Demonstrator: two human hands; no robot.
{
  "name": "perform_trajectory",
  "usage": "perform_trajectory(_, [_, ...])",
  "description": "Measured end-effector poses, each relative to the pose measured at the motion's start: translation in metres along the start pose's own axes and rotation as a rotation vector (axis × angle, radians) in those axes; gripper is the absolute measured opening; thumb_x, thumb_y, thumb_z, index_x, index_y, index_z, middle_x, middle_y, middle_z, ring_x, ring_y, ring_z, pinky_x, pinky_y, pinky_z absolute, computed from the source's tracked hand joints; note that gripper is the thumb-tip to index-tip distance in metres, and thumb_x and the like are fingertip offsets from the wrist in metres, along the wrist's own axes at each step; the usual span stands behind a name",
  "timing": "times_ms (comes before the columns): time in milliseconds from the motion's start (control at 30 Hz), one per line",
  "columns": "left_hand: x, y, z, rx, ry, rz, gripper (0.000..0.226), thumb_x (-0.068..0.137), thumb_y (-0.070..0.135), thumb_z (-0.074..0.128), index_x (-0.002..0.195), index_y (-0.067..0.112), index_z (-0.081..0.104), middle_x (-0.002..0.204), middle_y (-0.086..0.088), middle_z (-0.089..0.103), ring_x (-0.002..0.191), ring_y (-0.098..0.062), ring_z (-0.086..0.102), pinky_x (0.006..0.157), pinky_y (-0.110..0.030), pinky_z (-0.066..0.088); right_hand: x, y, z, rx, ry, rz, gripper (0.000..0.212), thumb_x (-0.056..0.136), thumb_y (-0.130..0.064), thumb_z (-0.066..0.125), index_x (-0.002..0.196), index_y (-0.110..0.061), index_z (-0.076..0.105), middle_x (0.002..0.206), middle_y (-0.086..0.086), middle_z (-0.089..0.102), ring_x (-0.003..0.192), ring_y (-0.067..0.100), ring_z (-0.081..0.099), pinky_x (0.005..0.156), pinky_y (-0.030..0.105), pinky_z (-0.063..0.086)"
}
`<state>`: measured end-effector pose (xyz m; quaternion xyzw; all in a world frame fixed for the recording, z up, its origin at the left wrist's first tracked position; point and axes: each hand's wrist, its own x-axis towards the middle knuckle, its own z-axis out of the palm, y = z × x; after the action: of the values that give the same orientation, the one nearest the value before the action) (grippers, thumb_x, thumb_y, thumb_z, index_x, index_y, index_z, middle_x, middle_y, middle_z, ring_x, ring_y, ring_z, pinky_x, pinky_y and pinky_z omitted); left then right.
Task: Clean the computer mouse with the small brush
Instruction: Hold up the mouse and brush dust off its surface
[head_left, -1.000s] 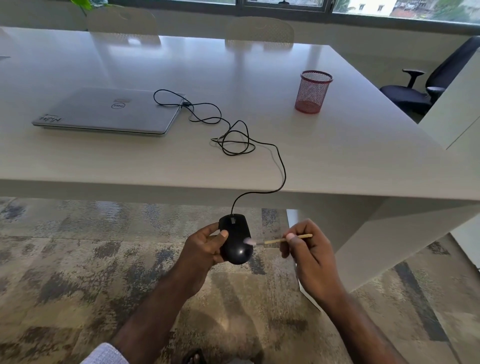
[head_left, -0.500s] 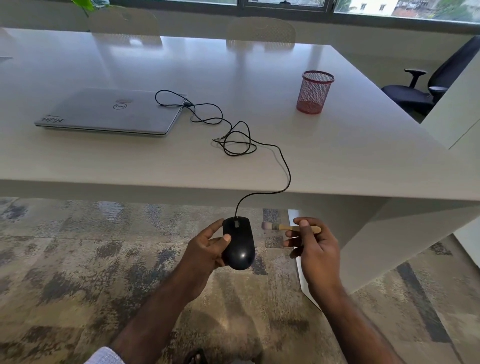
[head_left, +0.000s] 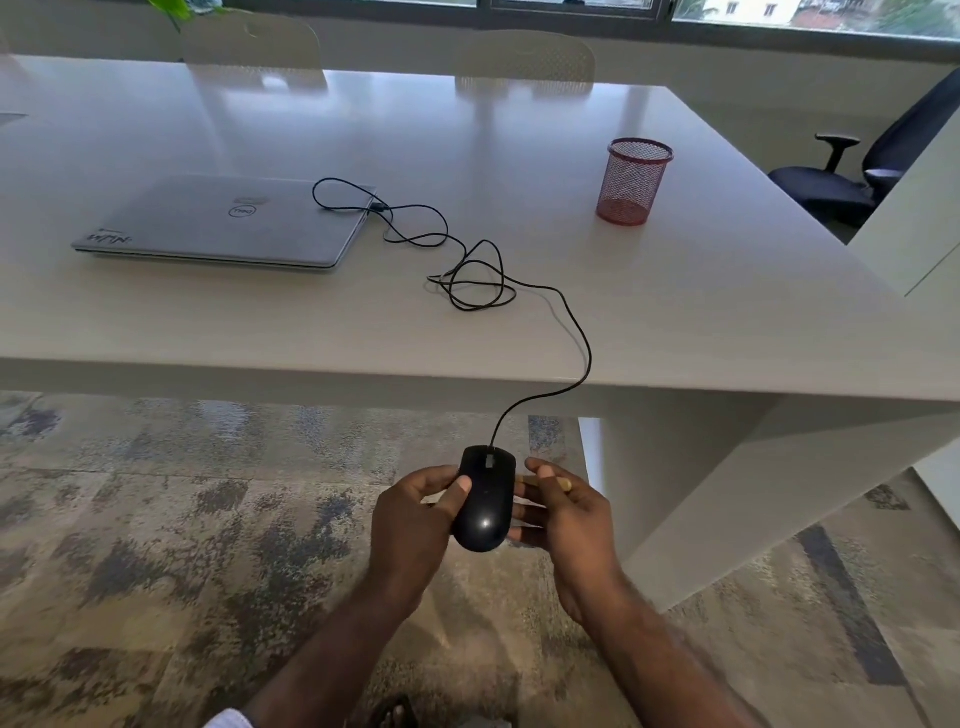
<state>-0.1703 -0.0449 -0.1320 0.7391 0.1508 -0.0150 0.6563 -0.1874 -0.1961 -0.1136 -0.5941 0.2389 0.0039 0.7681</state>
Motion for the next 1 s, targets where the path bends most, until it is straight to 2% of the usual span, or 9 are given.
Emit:
perform_trajectory(100, [-0.009, 0.005, 0.000, 0.036, -0.159, 0.081, 0.038, 0.080, 0.034, 0.084, 0.115, 0.045, 0.073, 0.090, 0.018, 0.079, 0.085, 0.001, 0.074, 0.073, -0.019, 0.057, 0.000, 0.001, 0.001, 0.009, 0.033, -0.017, 0.021, 0.107, -0.020, 0.052, 0.111, -0.016, 0.072, 0.088, 0.003, 0.081, 0.070, 0.019, 0.077, 0.055, 0.030, 0.059])
perform_trajectory(167, [-0.015, 0.007, 0.000, 0.071, -0.294, 0.151, 0.058, 0.062, 0.043, 0.089, 0.110, 0.064, 0.063, 0.107, 0.018, 0.074, 0.094, 0.001, 0.072, 0.072, -0.012, 0.054, 0.001, 0.001, 0.000, 0.022, 0.054, -0.027, 0.021, 0.106, -0.018, 0.052, 0.110, -0.015, 0.072, 0.089, 0.006, 0.081, 0.075, 0.023, 0.078, 0.056, 0.031, 0.059])
perform_trajectory(300, [-0.016, -0.003, 0.001, 0.240, -0.304, 0.232, 0.096, 0.051, 0.026, 0.100, 0.134, 0.041, 0.055, 0.131, 0.006, 0.049, 0.111, -0.007, 0.062, 0.089, -0.019, 0.056, 0.002, 0.001, -0.001, 0.024, 0.058, -0.046, 0.020, 0.106, -0.018, 0.053, 0.111, -0.014, 0.071, 0.091, 0.007, 0.081, 0.078, 0.024, 0.078, 0.059, 0.034, 0.060])
perform_trajectory(367, [-0.017, -0.004, 0.003, 0.255, -0.278, 0.263, 0.092, 0.051, 0.024, 0.100, 0.133, 0.034, 0.059, 0.128, -0.003, 0.053, 0.108, -0.013, 0.064, 0.091, -0.031, 0.059, 0.001, 0.002, -0.001, 0.019, 0.056, -0.057, 0.020, 0.106, -0.018, 0.052, 0.111, -0.014, 0.071, 0.091, 0.007, 0.081, 0.077, 0.022, 0.078, 0.059, 0.034, 0.061])
perform_trajectory(467, [-0.017, -0.005, 0.006, 0.231, -0.179, 0.310, 0.077, 0.049, 0.035, 0.093, 0.119, 0.045, 0.062, 0.118, 0.002, 0.059, 0.101, -0.016, 0.067, 0.084, -0.036, 0.061, -0.002, 0.003, -0.001, 0.015, 0.045, -0.073, 0.021, 0.106, -0.017, 0.052, 0.110, -0.013, 0.072, 0.090, 0.006, 0.081, 0.074, 0.019, 0.077, 0.056, 0.030, 0.059])
perform_trajectory(533, [-0.016, -0.008, 0.007, 0.211, -0.133, 0.311, 0.074, 0.050, 0.035, 0.095, 0.119, 0.039, 0.066, 0.116, 0.004, 0.062, 0.100, -0.017, 0.068, 0.082, -0.040, 0.061, -0.003, 0.003, 0.000, 0.009, 0.039, -0.086, 0.022, 0.106, -0.015, 0.051, 0.109, -0.013, 0.073, 0.090, 0.006, 0.081, 0.074, 0.017, 0.078, 0.055, 0.026, 0.058])
perform_trajectory(667, [-0.015, -0.011, 0.008, 0.200, -0.067, 0.330, 0.078, 0.051, 0.037, 0.096, 0.122, 0.037, 0.065, 0.117, 0.009, 0.060, 0.102, -0.013, 0.065, 0.082, -0.031, 0.058, -0.005, 0.004, 0.001, 0.010, 0.036, -0.117, 0.023, 0.106, -0.014, 0.052, 0.108, -0.012, 0.074, 0.092, 0.010, 0.080, 0.075, 0.016, 0.078, 0.057, 0.023, 0.058])
perform_trajectory(867, [-0.013, -0.013, 0.007, 0.178, -0.044, 0.315, 0.078, 0.050, 0.037, 0.092, 0.123, 0.035, 0.066, 0.116, 0.007, 0.061, 0.099, -0.015, 0.067, 0.080, -0.038, 0.060, -0.006, 0.006, 0.001, -0.013, -0.002, -0.143, 0.023, 0.106, -0.015, 0.050, 0.110, -0.013, 0.073, 0.095, 0.008, 0.080, 0.081, 0.019, 0.077, 0.060, 0.028, 0.060])
perform_trajectory(1000, [-0.010, -0.019, 0.002, 0.196, 0.023, 0.366, 0.075, 0.058, 0.015, 0.093, 0.117, 0.044, 0.058, 0.111, 0.013, 0.054, 0.098, -0.009, 0.061, 0.077, -0.024, 0.052, -0.003, 0.000, -0.006, -0.117, 0.042, -0.238, 0.023, 0.107, -0.020, 0.050, 0.107, -0.019, 0.072, 0.092, 0.003, 0.079, 0.077, 0.021, 0.075, 0.060, 0.034, 0.058])
